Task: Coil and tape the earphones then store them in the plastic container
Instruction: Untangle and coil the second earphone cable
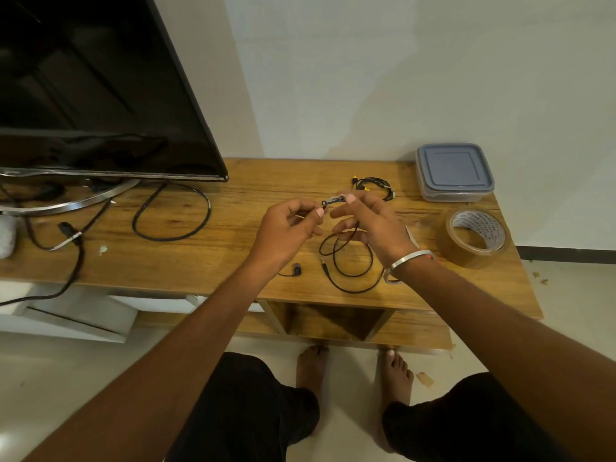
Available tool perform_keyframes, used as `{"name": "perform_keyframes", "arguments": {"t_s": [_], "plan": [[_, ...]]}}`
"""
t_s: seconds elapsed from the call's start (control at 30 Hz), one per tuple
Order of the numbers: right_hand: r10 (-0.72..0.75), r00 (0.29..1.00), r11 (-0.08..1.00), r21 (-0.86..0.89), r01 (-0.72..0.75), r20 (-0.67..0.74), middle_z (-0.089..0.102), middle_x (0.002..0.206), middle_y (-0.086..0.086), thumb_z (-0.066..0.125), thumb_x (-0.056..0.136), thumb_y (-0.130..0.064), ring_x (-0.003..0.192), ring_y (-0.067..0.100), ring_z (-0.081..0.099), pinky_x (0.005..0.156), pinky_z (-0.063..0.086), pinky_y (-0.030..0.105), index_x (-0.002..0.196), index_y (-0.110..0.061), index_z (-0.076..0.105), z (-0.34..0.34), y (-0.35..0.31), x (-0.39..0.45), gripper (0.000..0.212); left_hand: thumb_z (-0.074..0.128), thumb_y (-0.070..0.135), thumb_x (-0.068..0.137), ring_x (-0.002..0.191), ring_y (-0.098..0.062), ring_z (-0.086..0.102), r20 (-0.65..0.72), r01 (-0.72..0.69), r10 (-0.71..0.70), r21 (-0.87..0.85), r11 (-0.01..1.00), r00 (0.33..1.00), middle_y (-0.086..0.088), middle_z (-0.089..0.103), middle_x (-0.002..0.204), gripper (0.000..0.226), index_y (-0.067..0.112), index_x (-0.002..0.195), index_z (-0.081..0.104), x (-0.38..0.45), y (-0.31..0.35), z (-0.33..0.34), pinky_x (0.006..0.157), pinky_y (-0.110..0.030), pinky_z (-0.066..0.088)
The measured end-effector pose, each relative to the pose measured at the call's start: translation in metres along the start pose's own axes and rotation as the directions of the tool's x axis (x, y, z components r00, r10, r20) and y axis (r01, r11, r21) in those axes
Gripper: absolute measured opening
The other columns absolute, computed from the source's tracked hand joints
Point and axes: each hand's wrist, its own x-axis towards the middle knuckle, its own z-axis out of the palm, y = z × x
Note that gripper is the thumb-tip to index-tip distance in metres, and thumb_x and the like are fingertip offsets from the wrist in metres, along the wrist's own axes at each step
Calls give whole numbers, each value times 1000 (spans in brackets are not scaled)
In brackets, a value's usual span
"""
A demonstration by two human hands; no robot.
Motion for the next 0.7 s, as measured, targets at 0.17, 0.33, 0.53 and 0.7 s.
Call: {"name": "perform_keyframes", "arguments": {"t_s": [0.17,0.33,0.53,0.7], "plan": [[-123,992,973,-202,115,-27,65,71,-1,63,89,-16,53,8,55,48,44,20,97,-6,67,1,2,1,13,61,18,95,73,-11,70,29,-4,3,18,1000,1000,3,70,82,8,21,96,68,-1,-1,-2,70,-25,56],[-159,986,965,-220,145,-49,64,77,0,67,85,-8,59,1,57,53,45,11,96,-6,67,3,0,-2,12,56,19,98,73,-10,68,45,73,-71,-34,997,996,4,67,77,13,20,96,69,-2,-1,-2,76,-34,56],[-174,981,969,-192,155,-83,64,78,0,68,84,-4,65,6,57,54,45,10,96,-4,66,6,-1,-1,12,68,21,88,91,-7,66,-91,-59,65,70,996,994,7,68,100,13,29,97,63,-4,-3,1,80,-27,55],[-185,980,967,-192,168,-73,65,80,0,70,82,-7,72,13,58,56,46,12,91,-9,66,7,0,-2,10,74,27,84,84,1,65,-169,-85,103,110,990,980,9,70,95,8,22,90,72,-3,-1,7,76,-19,54]]}}
